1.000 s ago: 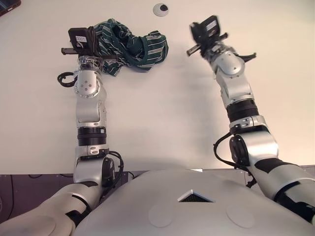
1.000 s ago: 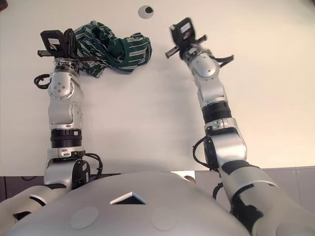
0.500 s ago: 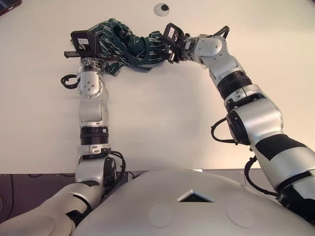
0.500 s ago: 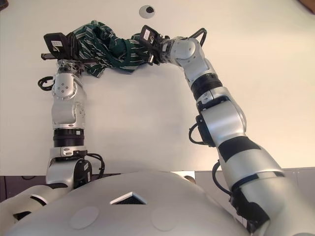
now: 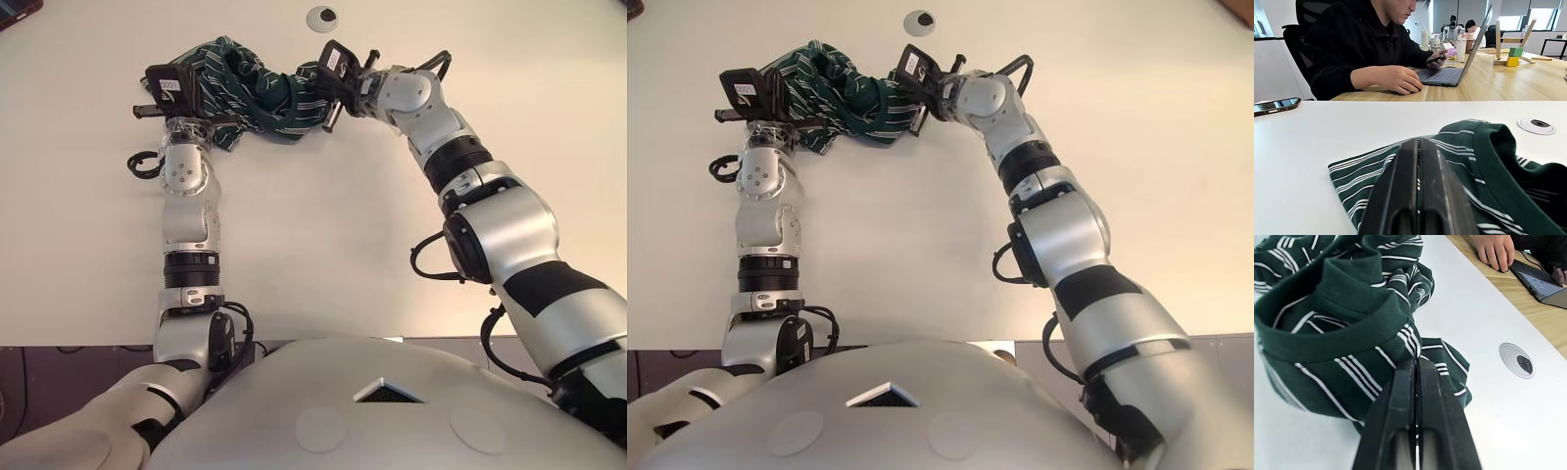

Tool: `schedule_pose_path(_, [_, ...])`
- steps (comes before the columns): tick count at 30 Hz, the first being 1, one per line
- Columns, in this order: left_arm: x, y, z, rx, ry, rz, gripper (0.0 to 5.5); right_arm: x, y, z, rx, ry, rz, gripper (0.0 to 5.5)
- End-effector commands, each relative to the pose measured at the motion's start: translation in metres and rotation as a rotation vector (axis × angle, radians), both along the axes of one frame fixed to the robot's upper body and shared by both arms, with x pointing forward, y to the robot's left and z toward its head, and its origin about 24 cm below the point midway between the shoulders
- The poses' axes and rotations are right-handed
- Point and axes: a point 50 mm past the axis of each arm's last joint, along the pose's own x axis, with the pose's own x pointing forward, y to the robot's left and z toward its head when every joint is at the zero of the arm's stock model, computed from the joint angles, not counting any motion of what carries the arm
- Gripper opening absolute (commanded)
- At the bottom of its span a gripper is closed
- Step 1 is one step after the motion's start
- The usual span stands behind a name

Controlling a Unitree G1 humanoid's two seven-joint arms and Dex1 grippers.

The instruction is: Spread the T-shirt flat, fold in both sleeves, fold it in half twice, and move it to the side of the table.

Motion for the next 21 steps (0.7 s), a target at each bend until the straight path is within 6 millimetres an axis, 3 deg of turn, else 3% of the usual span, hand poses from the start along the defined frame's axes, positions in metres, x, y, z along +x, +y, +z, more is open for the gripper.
schedule_pose_path(1, [0.003,0.001,0.002,0.023,-0.006,-0.003,0.0,-0.001,0.004,0.001,0.035,-0.028,-0.004,0.02])
schedule_pose_path(4, [0.001,0.004,0.005,0.06,-0.015,-0.012,0.0,0.01,0.001,0.034,0.182,-0.162,-0.042,0.02])
schedule_pose_path(7, [0.002,0.012,0.018,0.134,-0.055,-0.068,0.0,0.015,-0.011,0.079,0.312,-0.316,-0.008,0.02])
schedule_pose_path(10, [0.003,0.021,0.034,0.189,-0.094,-0.141,0.0,0.01,-0.02,0.108,0.329,-0.415,0.052,0.02])
schedule_pose_path(13, [0.01,0.023,0.061,0.296,-0.116,-0.333,0.0,-0.001,-0.025,0.137,0.319,-0.509,0.141,0.02])
schedule_pose_path(17, [0.019,0.019,0.08,0.429,-0.043,-0.605,0.0,-0.019,-0.029,0.161,0.306,-0.583,0.246,0.02])
schedule_pose_path(21, [0.028,0.013,0.081,0.432,0.08,-0.83,0.19,-0.032,-0.034,0.17,0.282,-0.589,0.329,0.0])
